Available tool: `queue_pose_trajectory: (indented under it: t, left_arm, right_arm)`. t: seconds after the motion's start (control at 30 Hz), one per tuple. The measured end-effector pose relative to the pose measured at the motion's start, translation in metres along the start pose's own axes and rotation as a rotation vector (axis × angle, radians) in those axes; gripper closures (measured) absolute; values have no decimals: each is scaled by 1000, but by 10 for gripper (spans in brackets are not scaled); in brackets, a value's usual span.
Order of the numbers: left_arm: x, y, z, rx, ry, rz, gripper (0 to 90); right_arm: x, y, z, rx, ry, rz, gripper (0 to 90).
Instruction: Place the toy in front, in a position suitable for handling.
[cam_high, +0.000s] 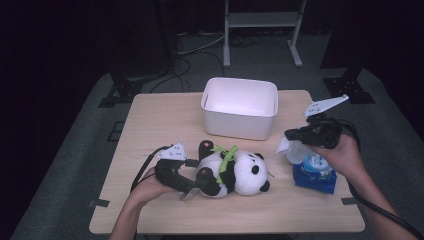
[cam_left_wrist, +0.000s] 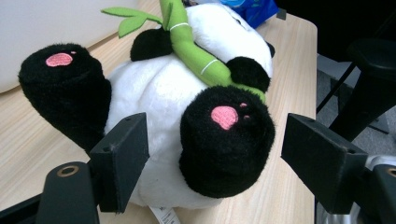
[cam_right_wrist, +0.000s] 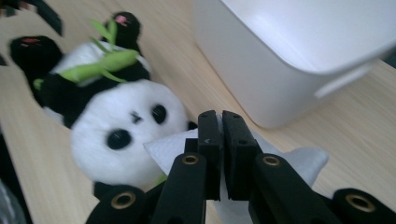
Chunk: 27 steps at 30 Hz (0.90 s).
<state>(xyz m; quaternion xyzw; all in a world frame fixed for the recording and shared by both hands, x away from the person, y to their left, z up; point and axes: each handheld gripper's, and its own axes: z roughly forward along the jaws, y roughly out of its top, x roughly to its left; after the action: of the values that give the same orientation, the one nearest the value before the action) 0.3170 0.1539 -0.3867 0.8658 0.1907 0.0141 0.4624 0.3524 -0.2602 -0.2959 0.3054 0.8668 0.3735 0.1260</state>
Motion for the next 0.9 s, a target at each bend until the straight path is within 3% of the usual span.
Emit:
queue_pose_trajectory:
  t: [0.4,0.6,0.7,0.9]
  left_arm:
    - [1,0,-1,-11,-2,0,219]
    - [2,-2,-2,-17,-2,-9,219]
    - [3,-3,-1,-9,-2,-8,219]
    - [4,-4,0,-5,-3,-11,219]
  right_arm:
    - [62,56,40,-37,211,-130,860]
    - [89,76,62,-42,293,-191,860]
    - [95,77,71,-31,305,-207,859]
    - [85,62,82,-5,308,-165,856]
